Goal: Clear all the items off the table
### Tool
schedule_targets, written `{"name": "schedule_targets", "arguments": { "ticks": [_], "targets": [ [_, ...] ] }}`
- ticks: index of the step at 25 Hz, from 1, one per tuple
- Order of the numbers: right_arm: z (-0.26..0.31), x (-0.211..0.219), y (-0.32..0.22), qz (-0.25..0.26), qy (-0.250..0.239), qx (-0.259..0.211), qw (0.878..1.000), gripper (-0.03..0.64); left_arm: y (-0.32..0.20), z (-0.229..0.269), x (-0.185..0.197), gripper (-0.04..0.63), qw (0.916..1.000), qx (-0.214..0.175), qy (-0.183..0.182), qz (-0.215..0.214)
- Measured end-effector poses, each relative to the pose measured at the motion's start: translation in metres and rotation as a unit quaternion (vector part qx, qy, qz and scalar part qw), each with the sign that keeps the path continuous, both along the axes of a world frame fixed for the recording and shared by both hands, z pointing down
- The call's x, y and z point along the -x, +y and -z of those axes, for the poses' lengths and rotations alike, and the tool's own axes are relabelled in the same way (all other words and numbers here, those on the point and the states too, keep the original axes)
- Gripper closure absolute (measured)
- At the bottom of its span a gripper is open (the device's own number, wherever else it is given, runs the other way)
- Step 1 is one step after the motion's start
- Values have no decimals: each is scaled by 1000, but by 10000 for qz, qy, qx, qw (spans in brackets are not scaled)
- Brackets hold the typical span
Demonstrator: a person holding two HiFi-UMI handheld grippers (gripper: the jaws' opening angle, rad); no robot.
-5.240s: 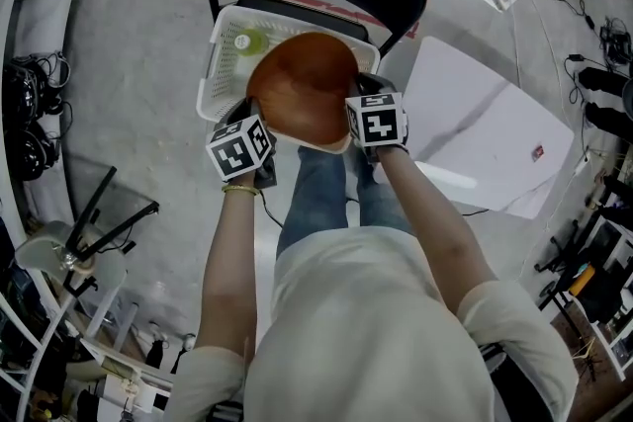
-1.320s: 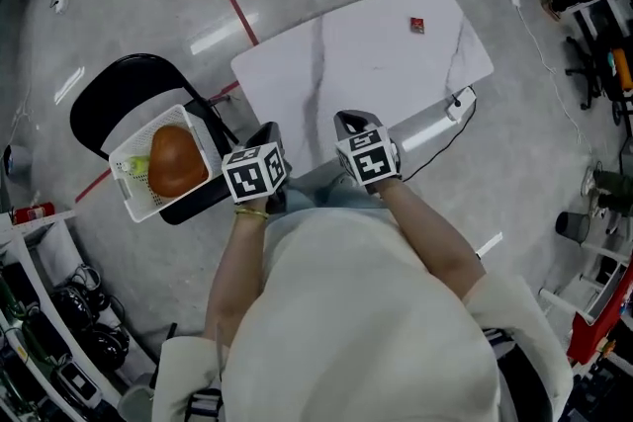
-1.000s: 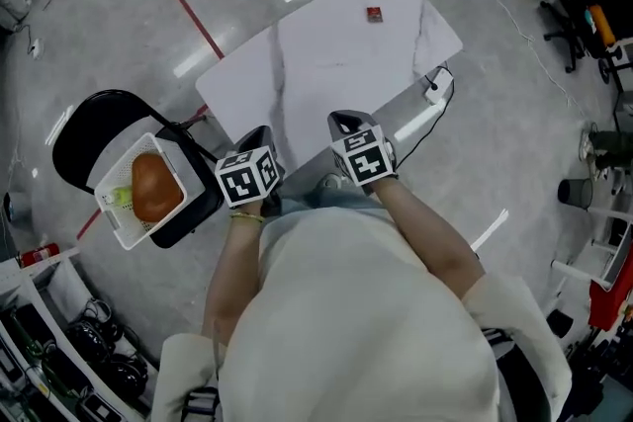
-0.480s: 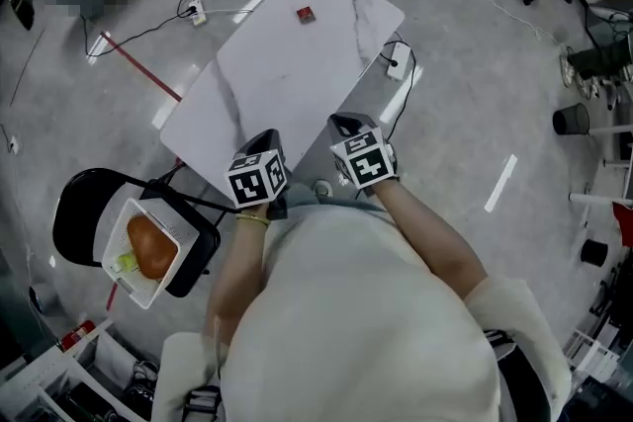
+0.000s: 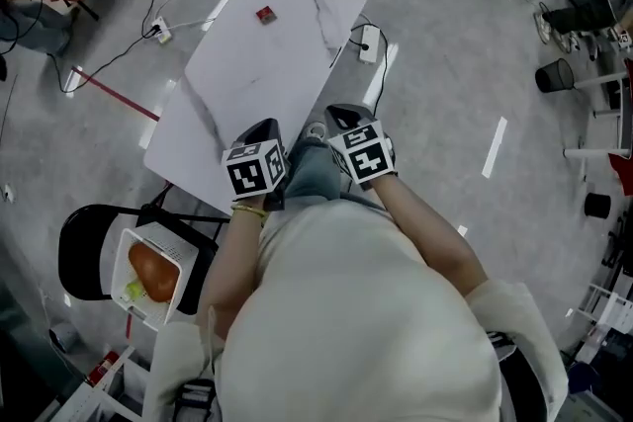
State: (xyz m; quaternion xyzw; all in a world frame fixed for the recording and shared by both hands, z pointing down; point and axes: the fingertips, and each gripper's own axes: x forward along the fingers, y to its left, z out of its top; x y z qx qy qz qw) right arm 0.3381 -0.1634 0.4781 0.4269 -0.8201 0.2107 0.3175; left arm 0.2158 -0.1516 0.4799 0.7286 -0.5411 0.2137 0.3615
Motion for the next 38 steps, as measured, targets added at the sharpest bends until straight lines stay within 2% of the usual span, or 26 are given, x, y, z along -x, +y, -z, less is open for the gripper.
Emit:
{"name": "schedule_targets", "arguments": {
  "ticks": [9, 19, 31, 38],
  "targets": [
    [-11, -22, -39, -172, 59, 76, 9998, 618, -52, -10, -16, 586, 9998, 37, -12, -198],
    [-13, -43, -111, -10, 161, 120, 9998, 618, -125, -21, -32, 586, 9998, 196, -2, -23],
    [-2, -67, -226, 132, 189, 108, 9997, 618, -232, -25, -52, 586, 9992, 371, 29, 145],
    [-13, -66, -278, 177, 167, 191, 9995, 618, -285, -28, -46, 586, 9988, 358, 41, 326]
  ]
}}
